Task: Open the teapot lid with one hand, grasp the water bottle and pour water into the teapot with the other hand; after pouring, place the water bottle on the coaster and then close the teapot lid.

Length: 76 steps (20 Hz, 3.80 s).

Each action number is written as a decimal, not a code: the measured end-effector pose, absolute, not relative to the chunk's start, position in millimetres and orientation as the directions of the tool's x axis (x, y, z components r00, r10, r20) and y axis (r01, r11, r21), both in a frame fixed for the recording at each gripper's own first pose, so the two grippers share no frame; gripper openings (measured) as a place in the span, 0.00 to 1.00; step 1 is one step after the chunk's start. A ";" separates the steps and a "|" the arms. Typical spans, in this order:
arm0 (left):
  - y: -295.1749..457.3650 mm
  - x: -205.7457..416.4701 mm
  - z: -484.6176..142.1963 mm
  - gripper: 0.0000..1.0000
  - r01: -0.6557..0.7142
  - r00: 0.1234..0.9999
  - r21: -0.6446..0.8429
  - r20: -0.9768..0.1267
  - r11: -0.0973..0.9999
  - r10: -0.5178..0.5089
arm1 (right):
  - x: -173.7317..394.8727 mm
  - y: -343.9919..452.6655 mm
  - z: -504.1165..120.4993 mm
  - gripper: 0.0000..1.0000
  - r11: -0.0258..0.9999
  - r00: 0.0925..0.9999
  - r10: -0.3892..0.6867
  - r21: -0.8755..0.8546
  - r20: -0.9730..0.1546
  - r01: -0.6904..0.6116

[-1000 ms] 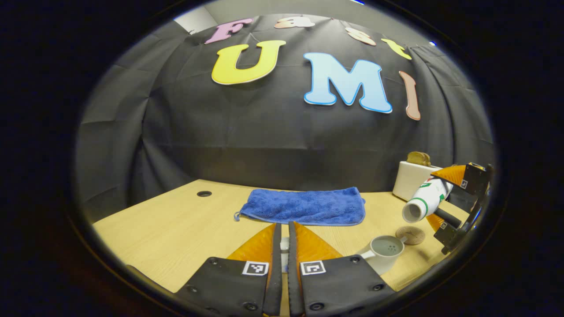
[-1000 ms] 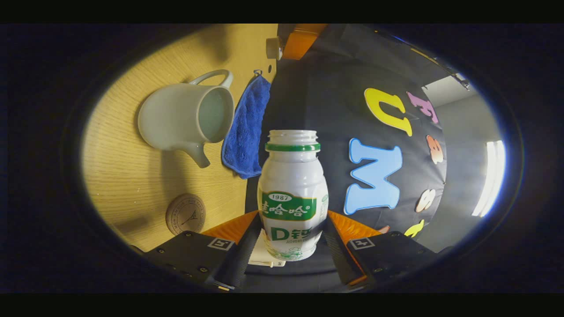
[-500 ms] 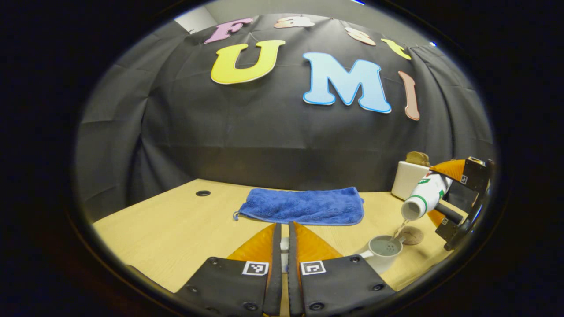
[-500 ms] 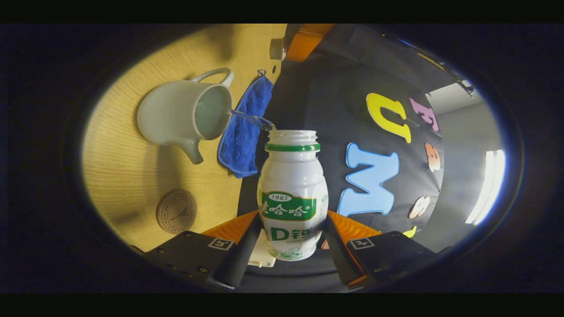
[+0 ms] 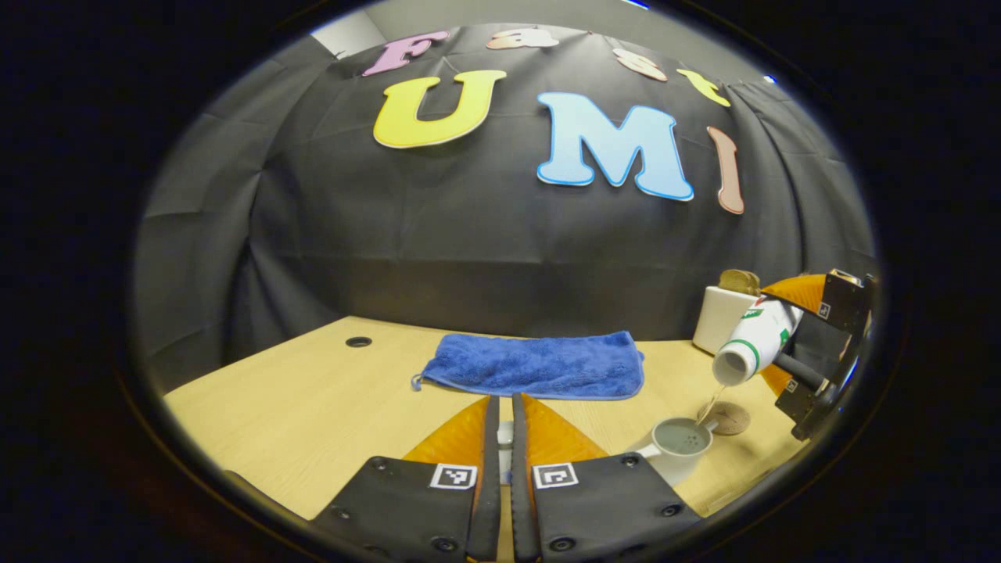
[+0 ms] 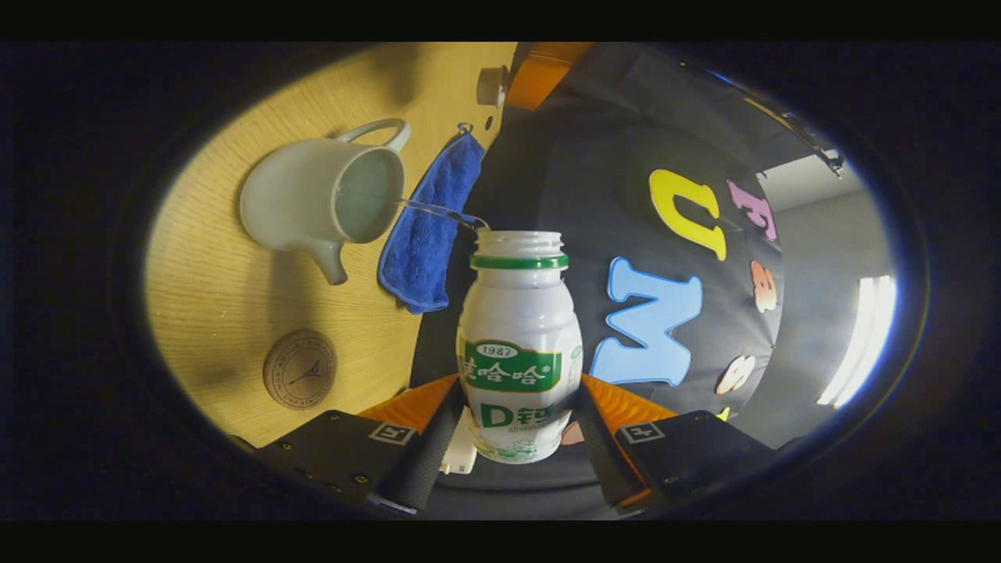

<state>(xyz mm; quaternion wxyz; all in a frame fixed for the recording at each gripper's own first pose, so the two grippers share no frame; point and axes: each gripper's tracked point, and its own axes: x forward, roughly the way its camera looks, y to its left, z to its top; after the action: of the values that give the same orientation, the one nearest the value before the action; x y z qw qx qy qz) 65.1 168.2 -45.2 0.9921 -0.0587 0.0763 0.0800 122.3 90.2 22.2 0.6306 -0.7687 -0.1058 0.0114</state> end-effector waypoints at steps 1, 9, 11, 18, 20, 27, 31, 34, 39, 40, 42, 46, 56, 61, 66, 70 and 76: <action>167.6 65.5 -44.7 0.16 -0.168 0.976 -0.104 -0.161 0.980 0.150 | 122.6 89.9 23.0 0.80 -0.184 0.977 0.179 -0.971 0.117 0.150; 167.9 65.9 -44.8 0.12 -0.167 0.976 -0.104 -0.161 0.980 0.149 | 121.7 96.8 28.5 0.80 -0.206 0.973 0.192 -0.964 0.129 0.168; 168.0 64.9 -44.2 0.12 -0.166 0.976 -0.105 -0.161 0.980 0.148 | 122.7 97.7 29.6 0.80 -0.213 0.972 0.194 -0.962 0.130 0.172; 167.0 64.9 -44.5 0.16 -0.164 0.976 -0.109 -0.162 0.980 0.145 | 122.6 100.7 35.0 0.80 -0.241 0.970 0.201 -0.952 0.139 0.187; 166.3 65.3 -45.4 0.12 -0.163 0.976 -0.109 -0.163 0.981 0.144 | 122.6 101.2 36.1 0.80 -0.248 0.969 0.202 -0.950 0.141 0.189; 166.3 65.3 -47.0 0.16 -0.161 0.976 -0.108 -0.167 0.981 0.142 | 123.5 102.8 37.8 0.80 -0.268 0.967 0.210 -0.943 0.141 0.196; 166.0 64.8 -47.0 0.12 -0.160 0.976 -0.107 -0.168 0.981 0.141 | 122.4 105.5 39.8 0.80 -0.281 0.966 0.217 -0.938 0.143 0.202; 167.6 65.4 -46.0 0.12 -0.160 0.976 -0.108 -0.168 0.981 0.141 | 123.2 107.0 41.4 0.80 -0.292 0.964 0.223 -0.934 0.143 0.206; 166.3 64.8 -47.0 0.12 -0.158 0.976 -0.109 -0.168 0.981 0.139 | 123.1 109.2 44.1 0.80 -0.312 0.962 0.232 -0.925 0.147 0.216; 166.0 64.9 -46.7 0.16 -0.158 0.976 -0.109 -0.168 0.981 0.139 | 122.5 110.7 44.5 0.80 -0.316 0.961 0.235 -0.923 0.147 0.218; 166.4 64.9 -46.5 0.12 -0.158 0.976 -0.108 -0.168 0.982 0.139 | 122.8 111.9 46.1 0.80 -0.325 0.959 0.242 -0.919 0.149 0.224; 166.4 65.6 -46.8 0.12 -0.158 0.976 -0.108 -0.169 0.982 0.138 | 121.4 115.2 46.8 0.79 -0.345 0.955 0.254 -0.909 0.151 0.235; 166.9 65.5 -47.5 0.12 -0.159 0.975 -0.108 -0.173 0.981 0.139 | 122.1 121.7 52.4 0.80 -0.371 0.944 0.285 -0.889 0.167 0.269; 166.3 64.2 -48.7 0.12 -0.157 0.975 -0.108 -0.176 0.982 0.137 | 122.4 121.3 52.5 0.80 -0.361 0.940 0.292 -0.890 0.174 0.277; 166.6 65.9 -49.3 0.12 -0.156 0.975 -0.111 -0.177 0.982 0.135 | 128.0 111.9 41.8 0.80 -0.217 0.963 0.237 -0.958 0.132 0.185; 165.6 66.0 -49.4 0.16 -0.152 0.976 -0.118 -0.176 0.981 0.130 | 127.4 99.0 17.5 0.80 0.028 0.985 0.155 -0.997 0.076 0.072; 160.1 67.0 -49.9 0.17 -0.138 0.978 -0.136 -0.174 0.981 0.113 | 106.4 79.1 -19.1 0.80 0.495 0.999 0.044 -0.868 0.000 -0.022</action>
<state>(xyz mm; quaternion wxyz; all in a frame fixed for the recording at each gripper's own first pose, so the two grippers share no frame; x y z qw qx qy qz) 67.0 160.1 -49.9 0.9918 -0.0739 0.0832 0.0633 106.4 79.1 -19.1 0.8646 -0.5020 -0.0109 0.0192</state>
